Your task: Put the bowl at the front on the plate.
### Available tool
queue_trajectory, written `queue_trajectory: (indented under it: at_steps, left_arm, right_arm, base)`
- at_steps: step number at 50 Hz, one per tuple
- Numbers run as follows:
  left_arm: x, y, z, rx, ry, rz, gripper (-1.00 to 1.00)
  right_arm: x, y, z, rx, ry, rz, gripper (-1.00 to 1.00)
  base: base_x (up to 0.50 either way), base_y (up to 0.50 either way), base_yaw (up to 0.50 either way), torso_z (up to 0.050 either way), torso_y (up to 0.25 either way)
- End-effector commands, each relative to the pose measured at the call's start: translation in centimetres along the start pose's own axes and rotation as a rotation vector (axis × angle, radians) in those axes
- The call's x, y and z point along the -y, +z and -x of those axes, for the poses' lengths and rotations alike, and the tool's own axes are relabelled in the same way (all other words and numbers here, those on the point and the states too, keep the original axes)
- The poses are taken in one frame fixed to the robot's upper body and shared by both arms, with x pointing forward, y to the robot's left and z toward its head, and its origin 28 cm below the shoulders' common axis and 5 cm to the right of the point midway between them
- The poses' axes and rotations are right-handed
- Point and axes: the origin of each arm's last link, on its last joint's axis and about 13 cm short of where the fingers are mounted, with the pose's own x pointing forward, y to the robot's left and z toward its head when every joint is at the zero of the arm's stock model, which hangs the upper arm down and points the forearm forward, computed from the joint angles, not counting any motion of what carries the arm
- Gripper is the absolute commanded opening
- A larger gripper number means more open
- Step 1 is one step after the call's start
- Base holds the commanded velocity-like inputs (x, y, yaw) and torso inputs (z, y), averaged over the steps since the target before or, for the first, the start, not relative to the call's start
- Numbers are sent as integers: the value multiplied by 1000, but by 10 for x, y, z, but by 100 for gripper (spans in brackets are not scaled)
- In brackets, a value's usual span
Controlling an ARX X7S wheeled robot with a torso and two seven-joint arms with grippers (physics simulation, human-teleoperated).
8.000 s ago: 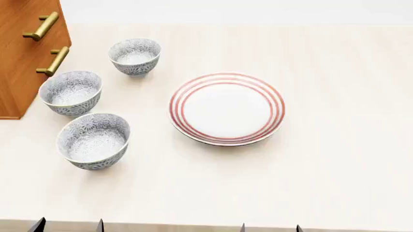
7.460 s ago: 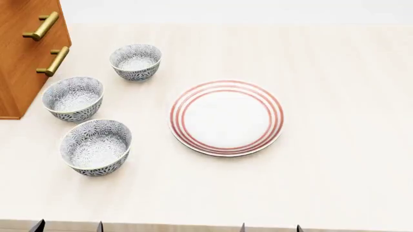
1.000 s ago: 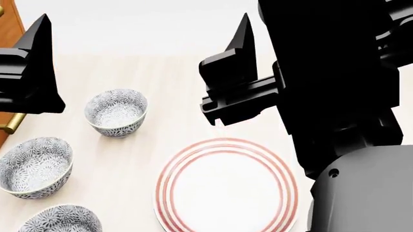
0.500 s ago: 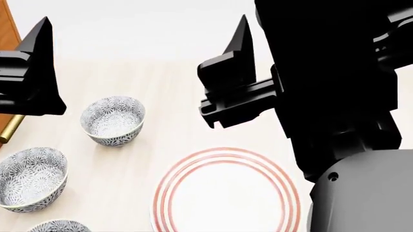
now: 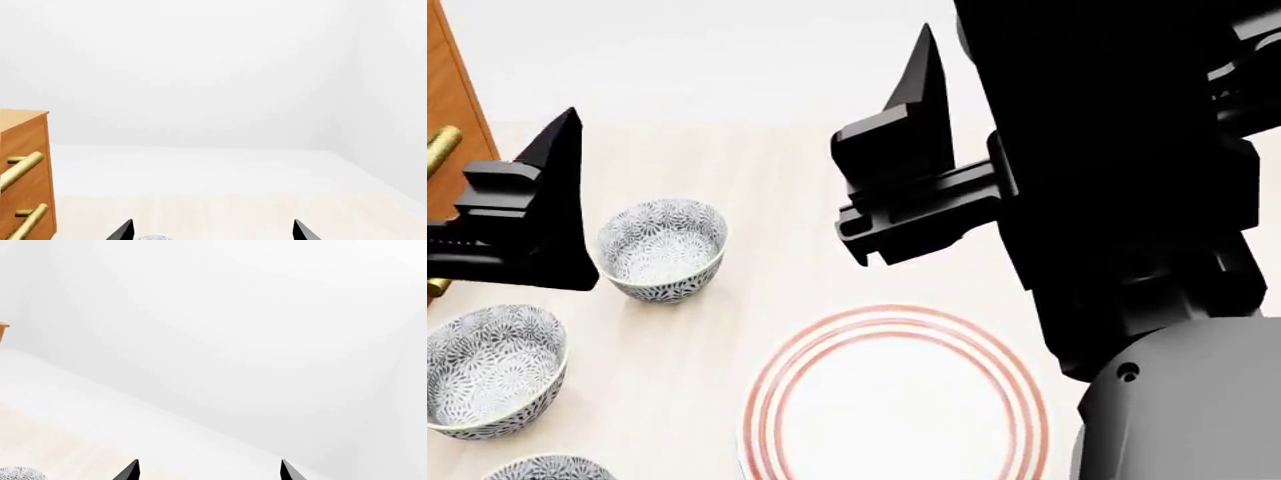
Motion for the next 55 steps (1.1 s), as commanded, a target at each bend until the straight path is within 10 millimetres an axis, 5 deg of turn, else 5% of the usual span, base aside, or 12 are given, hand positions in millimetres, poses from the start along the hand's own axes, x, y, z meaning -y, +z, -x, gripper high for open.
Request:
queue_trajectory:
  at_steps: [1, 30, 55]
  left_arm:
    - [0, -14, -2, -98, -13, 14, 100]
    - [-4, -66, -3, -294, 1, -43, 100]
    - [-7, -83, -1, -513, 6, -65, 100]
  right_arm:
    - [1, -1, 1, 5, 0, -3, 100]
    - [0, -2, 1, 2, 0, 9, 100]
    - [0, -5, 2, 5, 0, 9, 100]
  base:
    - [0, 0, 0, 0, 0]
    - [0, 0, 0, 0, 0]
    - [0, 0, 0, 0, 0]
